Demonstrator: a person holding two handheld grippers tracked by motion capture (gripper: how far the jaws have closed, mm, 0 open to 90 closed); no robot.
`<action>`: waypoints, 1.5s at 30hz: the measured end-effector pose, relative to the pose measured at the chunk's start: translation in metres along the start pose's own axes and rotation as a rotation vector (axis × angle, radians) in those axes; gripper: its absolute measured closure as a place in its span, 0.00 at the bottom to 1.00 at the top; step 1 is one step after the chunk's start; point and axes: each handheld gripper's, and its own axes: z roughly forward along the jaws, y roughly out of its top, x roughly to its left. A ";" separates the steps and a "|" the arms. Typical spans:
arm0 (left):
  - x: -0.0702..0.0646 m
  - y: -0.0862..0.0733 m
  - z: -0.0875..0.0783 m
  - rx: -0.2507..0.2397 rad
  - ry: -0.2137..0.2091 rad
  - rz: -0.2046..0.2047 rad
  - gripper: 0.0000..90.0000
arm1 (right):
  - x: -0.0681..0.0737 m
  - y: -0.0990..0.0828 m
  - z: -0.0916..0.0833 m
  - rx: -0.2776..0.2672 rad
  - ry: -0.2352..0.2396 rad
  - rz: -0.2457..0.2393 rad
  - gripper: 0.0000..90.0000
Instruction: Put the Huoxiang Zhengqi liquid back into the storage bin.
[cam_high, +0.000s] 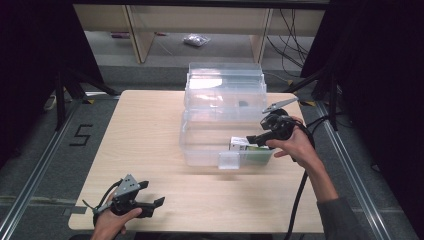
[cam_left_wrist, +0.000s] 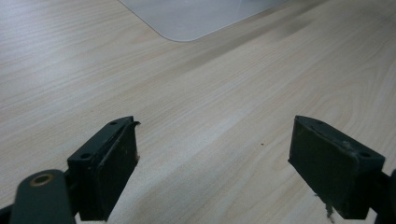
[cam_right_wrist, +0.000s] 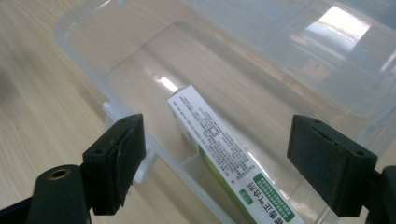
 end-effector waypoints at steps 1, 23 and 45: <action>0.000 0.000 0.000 0.000 0.000 0.000 0.16 | 0.000 0.000 0.000 0.000 0.000 0.000 0.22; -0.001 0.000 0.001 -0.010 0.001 -0.003 0.16 | 0.014 -0.017 -0.003 -0.023 0.018 0.015 0.22; -0.001 0.000 0.000 -0.011 0.002 -0.003 0.16 | 0.038 -0.036 -0.005 -0.061 0.034 0.032 0.22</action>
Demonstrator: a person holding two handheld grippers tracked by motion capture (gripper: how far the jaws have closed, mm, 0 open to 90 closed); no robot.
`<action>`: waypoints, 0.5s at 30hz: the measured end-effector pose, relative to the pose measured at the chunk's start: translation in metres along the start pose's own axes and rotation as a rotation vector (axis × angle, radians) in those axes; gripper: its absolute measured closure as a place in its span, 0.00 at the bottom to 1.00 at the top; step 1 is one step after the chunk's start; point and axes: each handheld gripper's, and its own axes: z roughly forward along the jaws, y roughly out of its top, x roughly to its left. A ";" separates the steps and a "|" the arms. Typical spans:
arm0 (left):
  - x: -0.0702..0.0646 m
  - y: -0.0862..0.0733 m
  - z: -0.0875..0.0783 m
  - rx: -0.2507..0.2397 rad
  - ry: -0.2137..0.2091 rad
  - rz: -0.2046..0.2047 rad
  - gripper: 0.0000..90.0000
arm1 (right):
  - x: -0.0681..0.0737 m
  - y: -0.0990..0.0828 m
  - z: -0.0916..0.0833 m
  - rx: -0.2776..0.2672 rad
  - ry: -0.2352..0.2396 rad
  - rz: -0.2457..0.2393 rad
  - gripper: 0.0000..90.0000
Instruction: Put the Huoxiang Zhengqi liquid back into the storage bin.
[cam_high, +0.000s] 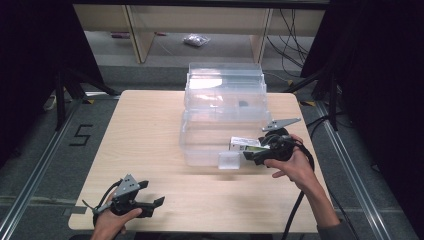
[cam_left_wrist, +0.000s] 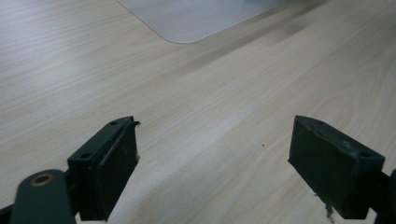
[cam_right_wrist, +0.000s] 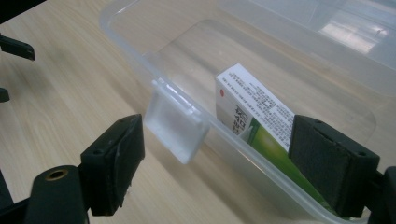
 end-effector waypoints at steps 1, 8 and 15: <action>0.000 0.000 0.000 0.000 0.000 0.000 0.16 | 0.000 0.000 0.000 0.000 0.000 0.000 0.22; 0.000 0.000 0.000 -0.006 -0.001 -0.010 0.16 | 0.010 -0.006 0.001 -0.014 0.019 0.027 0.21; 0.001 0.001 -0.001 -0.001 -0.006 0.008 0.16 | 0.014 -0.012 0.001 -0.021 0.024 -0.007 0.21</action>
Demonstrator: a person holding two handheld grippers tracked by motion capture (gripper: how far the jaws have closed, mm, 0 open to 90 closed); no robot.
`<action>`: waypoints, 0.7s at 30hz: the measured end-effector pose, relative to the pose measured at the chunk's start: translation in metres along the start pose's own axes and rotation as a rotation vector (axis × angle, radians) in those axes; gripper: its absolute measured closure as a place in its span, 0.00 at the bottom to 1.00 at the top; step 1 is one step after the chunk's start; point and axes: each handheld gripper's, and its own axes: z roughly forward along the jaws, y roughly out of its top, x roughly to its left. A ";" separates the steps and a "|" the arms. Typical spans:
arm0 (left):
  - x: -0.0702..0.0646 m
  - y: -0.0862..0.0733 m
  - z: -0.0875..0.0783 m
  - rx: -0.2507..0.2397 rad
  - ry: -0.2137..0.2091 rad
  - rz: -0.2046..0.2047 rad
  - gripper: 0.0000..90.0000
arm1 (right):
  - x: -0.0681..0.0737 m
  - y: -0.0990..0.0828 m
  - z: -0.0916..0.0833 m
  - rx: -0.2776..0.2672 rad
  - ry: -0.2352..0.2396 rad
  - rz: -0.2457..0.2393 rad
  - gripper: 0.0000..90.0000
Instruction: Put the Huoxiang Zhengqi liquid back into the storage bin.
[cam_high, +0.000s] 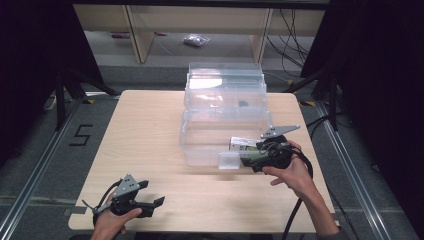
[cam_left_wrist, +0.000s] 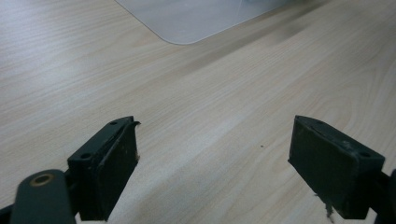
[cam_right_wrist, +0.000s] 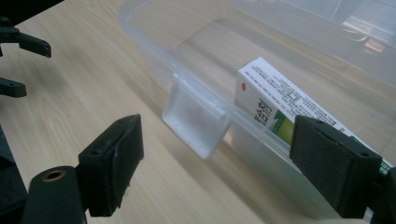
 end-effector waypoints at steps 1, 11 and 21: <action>-0.001 0.000 0.001 -0.004 0.001 -0.014 0.16 | -0.001 -0.002 0.001 -0.019 -0.008 -0.033 0.20; 0.000 0.000 0.000 -0.001 -0.001 0.001 0.16 | 0.005 -0.014 0.000 -0.017 0.005 0.022 0.18; 0.000 0.000 0.000 0.000 0.001 0.000 0.16 | 0.013 -0.027 0.008 -0.024 0.031 0.001 0.18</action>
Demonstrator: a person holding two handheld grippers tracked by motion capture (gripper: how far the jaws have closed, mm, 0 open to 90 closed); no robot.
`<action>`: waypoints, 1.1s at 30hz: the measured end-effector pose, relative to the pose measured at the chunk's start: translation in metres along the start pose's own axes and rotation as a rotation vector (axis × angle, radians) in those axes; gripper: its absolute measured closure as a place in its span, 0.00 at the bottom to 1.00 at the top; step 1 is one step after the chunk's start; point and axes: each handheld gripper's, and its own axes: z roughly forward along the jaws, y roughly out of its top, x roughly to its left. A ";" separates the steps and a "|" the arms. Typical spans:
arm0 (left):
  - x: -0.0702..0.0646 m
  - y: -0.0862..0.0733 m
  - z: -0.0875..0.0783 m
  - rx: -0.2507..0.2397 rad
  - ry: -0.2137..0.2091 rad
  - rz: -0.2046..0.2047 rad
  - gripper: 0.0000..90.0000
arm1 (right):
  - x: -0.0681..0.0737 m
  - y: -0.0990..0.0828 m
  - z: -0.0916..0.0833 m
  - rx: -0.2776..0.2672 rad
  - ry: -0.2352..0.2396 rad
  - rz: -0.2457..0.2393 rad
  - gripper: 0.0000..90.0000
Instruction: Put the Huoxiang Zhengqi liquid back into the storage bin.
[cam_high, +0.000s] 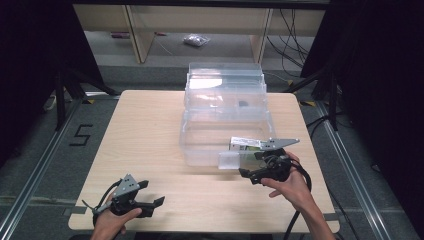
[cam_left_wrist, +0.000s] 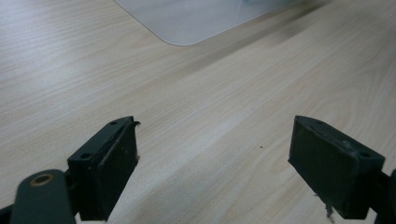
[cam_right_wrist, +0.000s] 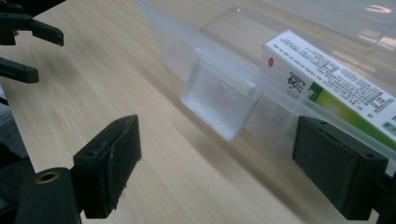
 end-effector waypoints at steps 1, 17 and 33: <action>0.000 0.000 -0.001 0.008 0.008 0.000 0.16 | 0.000 -0.001 0.001 -0.007 -0.009 -0.018 0.18; -0.001 0.000 0.000 -0.008 0.000 -0.009 0.16 | 0.009 -0.020 0.010 -0.026 0.038 0.008 0.18; -0.002 0.000 -0.001 -0.003 0.006 -0.003 0.16 | 0.009 -0.041 0.016 -0.056 0.048 0.043 0.18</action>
